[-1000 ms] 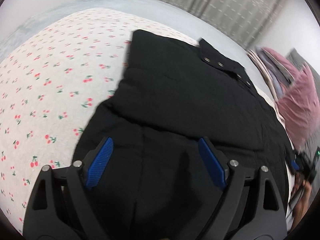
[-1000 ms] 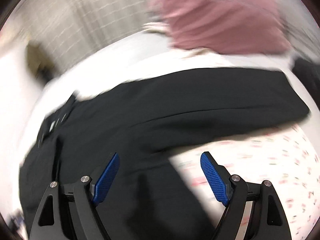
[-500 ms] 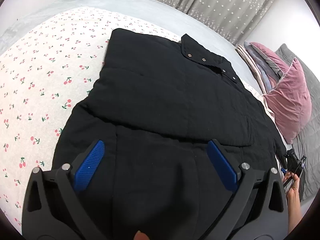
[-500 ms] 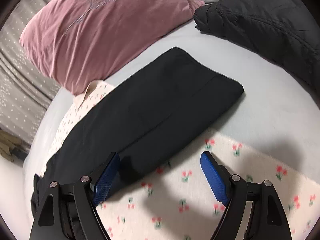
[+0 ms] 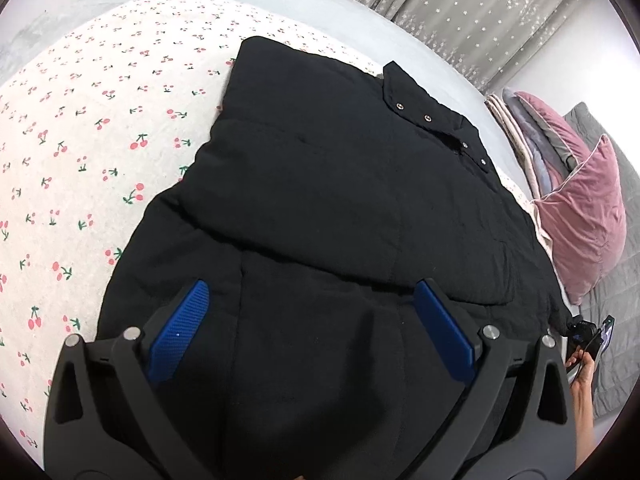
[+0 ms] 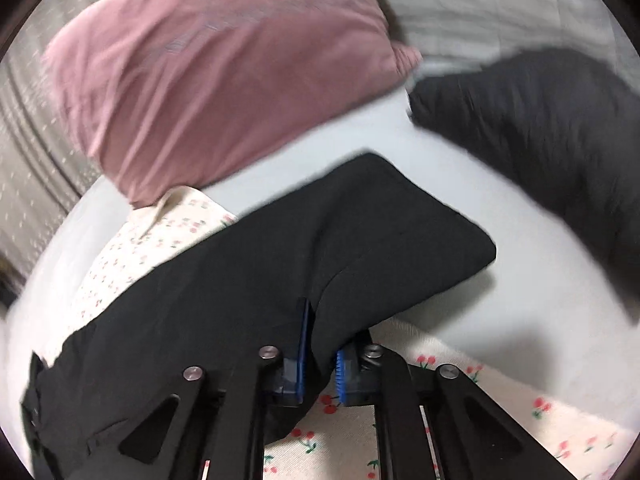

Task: Fold large clothes
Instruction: 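Fold the held sleeve across the jacket body with the right gripper, then release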

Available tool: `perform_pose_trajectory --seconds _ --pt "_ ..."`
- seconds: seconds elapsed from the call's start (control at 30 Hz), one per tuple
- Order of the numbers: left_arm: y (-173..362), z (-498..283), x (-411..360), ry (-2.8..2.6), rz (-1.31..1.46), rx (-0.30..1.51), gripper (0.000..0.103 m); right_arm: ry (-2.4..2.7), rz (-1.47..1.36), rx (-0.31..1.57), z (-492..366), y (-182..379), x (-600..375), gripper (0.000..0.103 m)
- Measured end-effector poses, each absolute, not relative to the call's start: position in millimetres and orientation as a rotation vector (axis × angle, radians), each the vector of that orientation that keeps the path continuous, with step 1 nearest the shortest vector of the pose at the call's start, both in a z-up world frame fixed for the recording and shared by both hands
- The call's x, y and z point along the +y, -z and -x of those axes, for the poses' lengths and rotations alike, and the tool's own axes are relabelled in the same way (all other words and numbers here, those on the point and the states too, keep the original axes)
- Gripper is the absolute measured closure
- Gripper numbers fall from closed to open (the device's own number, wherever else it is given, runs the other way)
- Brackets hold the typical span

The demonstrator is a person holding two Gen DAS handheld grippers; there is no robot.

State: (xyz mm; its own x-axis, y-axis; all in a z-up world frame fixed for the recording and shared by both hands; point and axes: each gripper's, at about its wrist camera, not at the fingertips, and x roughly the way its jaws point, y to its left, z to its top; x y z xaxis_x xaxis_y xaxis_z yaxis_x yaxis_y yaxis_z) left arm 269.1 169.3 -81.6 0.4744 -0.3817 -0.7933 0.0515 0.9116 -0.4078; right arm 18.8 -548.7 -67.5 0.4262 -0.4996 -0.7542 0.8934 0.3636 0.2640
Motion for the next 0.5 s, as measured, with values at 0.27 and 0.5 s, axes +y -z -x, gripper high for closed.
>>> perform_pose_trajectory --seconds 0.27,0.5 --pt "73.7 -266.9 174.3 0.278 0.355 1.03 0.001 0.898 -0.607 0.543 -24.9 -0.5 -511.7 0.094" --pt "72.5 -266.9 168.6 0.281 0.344 1.043 0.001 0.742 -0.459 0.505 -55.2 -55.0 -449.5 0.095"
